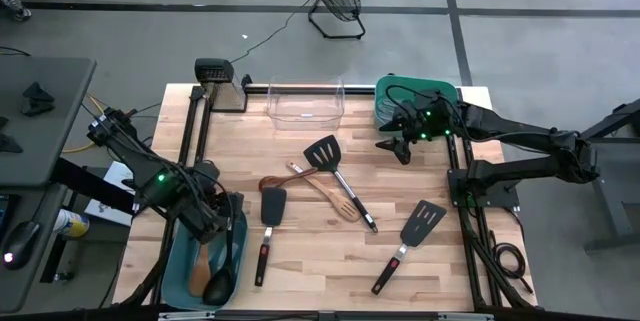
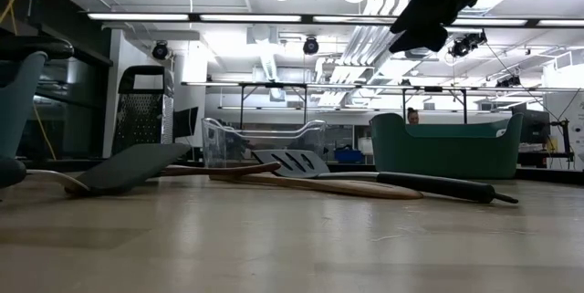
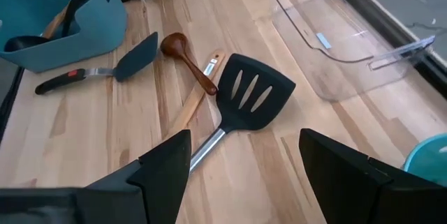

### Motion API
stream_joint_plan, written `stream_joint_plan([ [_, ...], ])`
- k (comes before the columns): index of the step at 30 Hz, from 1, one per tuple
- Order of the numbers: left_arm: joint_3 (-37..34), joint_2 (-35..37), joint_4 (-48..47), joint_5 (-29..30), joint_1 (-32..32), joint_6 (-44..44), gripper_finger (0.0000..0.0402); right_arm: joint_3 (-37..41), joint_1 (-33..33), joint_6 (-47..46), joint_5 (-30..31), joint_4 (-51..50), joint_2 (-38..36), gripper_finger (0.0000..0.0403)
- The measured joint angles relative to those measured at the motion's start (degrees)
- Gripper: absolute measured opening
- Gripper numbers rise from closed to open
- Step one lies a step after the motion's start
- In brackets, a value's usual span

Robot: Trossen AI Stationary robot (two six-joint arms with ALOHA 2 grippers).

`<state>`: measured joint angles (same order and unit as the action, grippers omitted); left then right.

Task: Pick & Place Kitchen Items
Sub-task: Put the top spatula into the blue bin

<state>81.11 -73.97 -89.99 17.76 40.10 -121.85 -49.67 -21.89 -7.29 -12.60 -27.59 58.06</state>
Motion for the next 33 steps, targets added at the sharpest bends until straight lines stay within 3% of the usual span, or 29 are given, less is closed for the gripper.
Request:
stream_joint_plan([
  [6, 1.4, 0.0, 0.0, 8.9, 0.0, 2.5, 0.0225, 0.0, 0.0, -3.1, -1.3, -0.2, 0.0, 0.0258],
  [15, 5.8, 0.0, 0.0, 33.2, 0.0, 15.3, 0.0225, 0.0, 0.0, -7.6, -1.1, -0.1, 0.0, 0.0258],
  [22, 6.4, 0.5, 0.0, 45.0, -0.5, 25.4, 0.0225, 0.0, 1.6, -13.8, 0.5, 0.7, 0.7, 0.0258],
  [26, 6.4, 2.2, 0.0, 49.0, -1.6, 32.0, 0.0225, 0.0, 5.6, -16.9, 3.5, 4.2, 3.1, 0.0258],
  [33, 6.4, 7.0, 0.0, 49.2, -3.8, 41.2, 0.0225, 0.0, 11.6, -25.9, 10.1, 11.8, 10.1, 0.0258],
])
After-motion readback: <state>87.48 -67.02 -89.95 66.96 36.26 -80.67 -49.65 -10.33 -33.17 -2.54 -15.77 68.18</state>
